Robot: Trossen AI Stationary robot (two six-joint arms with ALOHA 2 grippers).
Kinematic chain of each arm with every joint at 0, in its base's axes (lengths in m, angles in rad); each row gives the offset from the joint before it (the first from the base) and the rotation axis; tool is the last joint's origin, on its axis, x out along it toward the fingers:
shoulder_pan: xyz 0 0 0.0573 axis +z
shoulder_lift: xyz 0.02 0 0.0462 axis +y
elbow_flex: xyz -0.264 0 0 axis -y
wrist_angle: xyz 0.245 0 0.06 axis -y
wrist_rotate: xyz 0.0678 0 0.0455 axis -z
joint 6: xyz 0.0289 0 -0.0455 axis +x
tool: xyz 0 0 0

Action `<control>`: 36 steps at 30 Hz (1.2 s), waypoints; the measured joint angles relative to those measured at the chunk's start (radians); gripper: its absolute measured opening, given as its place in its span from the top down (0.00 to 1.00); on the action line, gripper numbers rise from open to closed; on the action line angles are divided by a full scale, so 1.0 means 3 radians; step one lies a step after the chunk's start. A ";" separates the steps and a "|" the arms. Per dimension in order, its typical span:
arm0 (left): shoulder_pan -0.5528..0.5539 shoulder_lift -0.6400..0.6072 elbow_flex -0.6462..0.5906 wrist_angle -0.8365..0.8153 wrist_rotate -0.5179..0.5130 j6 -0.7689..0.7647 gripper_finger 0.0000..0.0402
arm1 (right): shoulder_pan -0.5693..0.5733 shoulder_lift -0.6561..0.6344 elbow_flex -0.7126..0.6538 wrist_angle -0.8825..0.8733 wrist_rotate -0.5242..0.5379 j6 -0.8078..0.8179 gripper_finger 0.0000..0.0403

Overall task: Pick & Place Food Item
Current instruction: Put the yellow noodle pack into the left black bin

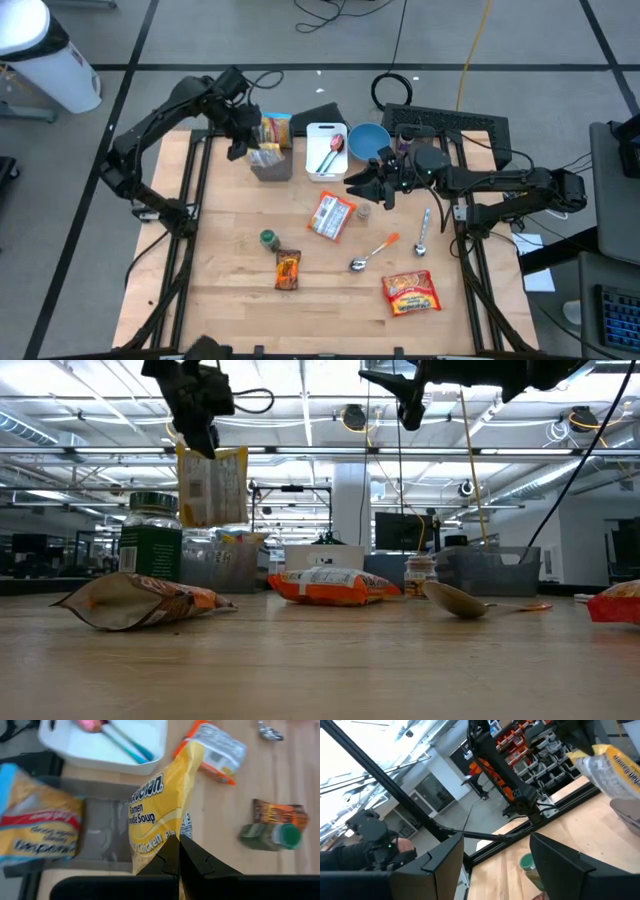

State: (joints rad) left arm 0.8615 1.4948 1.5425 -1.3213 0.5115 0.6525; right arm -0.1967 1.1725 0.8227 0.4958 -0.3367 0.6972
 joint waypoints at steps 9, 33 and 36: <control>0.0220 0.0187 0.0079 -0.0034 -0.0139 0.0112 1.00 | -0.0068 0.0000 0.0000 -0.0117 -0.0014 -0.0006 0.45; 0.0491 0.1531 0.1680 -0.0757 0.0107 0.0515 1.00 | -0.0278 0.0000 0.0000 -0.0170 -0.0556 0.0141 0.45; 0.0524 0.1602 0.1680 -0.0797 0.0094 0.0523 1.00 | -0.0286 0.0000 0.0000 -0.0277 -0.0555 0.0129 0.45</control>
State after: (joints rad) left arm 1.0188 1.9755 2.0464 -1.5605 0.5398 0.8094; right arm -0.2824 1.1725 0.8227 0.4128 -0.5031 0.7359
